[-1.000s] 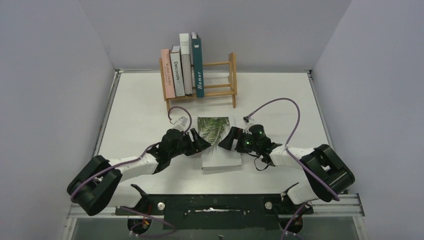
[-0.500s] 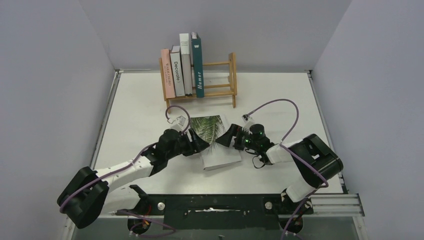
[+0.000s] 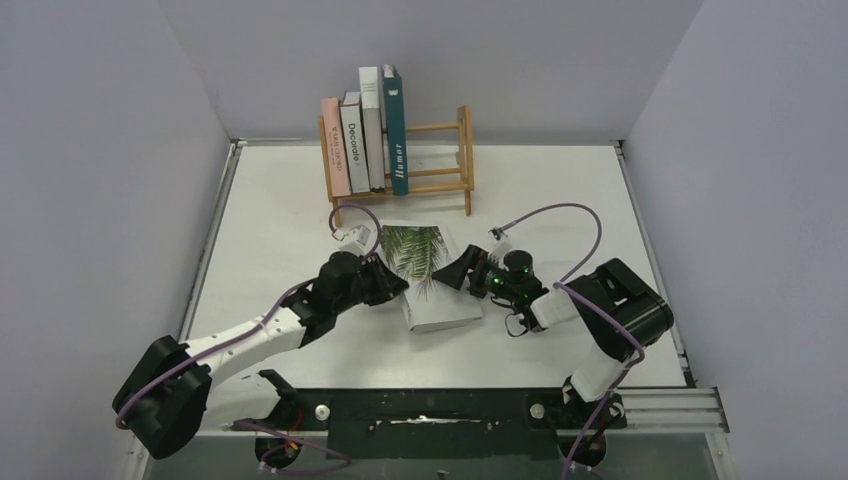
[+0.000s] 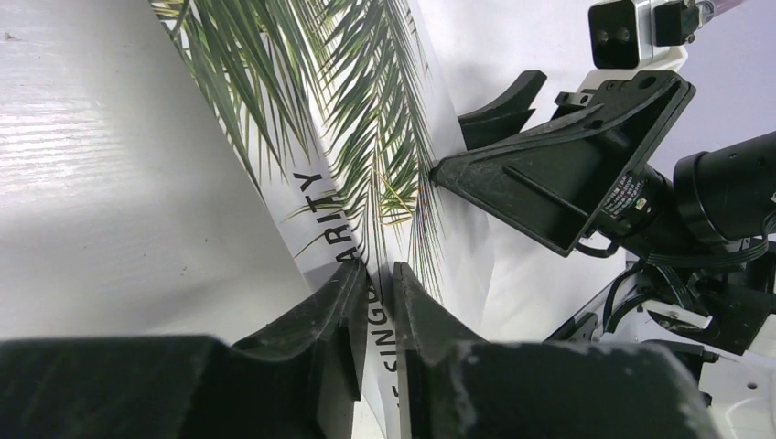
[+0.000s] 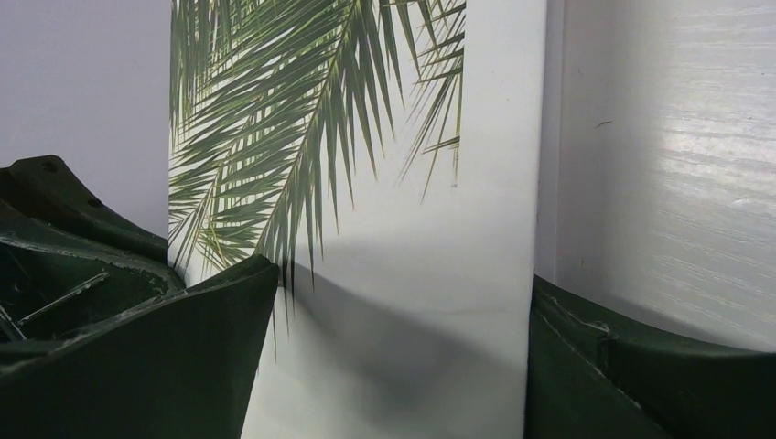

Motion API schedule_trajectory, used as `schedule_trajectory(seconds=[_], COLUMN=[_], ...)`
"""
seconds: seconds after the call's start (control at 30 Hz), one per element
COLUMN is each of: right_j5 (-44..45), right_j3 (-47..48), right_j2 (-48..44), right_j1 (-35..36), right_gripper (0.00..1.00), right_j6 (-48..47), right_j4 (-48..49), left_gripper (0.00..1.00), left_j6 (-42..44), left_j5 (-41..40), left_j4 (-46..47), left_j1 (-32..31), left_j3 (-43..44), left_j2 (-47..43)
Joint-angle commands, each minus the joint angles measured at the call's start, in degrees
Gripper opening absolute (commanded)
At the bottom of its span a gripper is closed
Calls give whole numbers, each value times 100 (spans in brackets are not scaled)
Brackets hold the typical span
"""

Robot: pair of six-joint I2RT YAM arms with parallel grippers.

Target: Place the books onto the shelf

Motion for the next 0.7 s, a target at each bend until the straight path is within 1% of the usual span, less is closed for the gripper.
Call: schedule_trajectory(seconds=[0.0, 0.1, 0.2, 0.3, 0.4, 0.43, 0.53, 0.67], right_j5=[-909, -900, -842, -728, -570, -497, -257, 8], right_j3=[-54, -95, -130, -211, -216, -197, -118, -45], right_j2=[-82, -110, -185, -409, -770, -966, -1378, -1890], right_j1=[315, 311, 268, 102, -102, -175, -431, -765], right_gripper=[84, 84, 85, 87, 89, 89, 91, 93], right_j6=[140, 142, 130, 29, -245, -364, -714, -1065], right_j4=[590, 607, 526, 262, -362, -752, -1560, -2383], left_gripper=[9, 0, 0, 0, 0, 0, 0, 0], left_j6=[-198, -185, -160, -71, 14, 19, 21, 28], left_j5=[466, 447, 390, 267, 182, 181, 170, 117], left_j4=[1169, 1233, 1215, 921, 664, 623, 565, 507], left_j1=[-251, -259, -273, -318, -347, -354, -401, -474], left_j3=[412, 399, 418, 583, 747, 781, 851, 906], left_j2=[-31, -60, -150, -287, -383, -398, -402, -370])
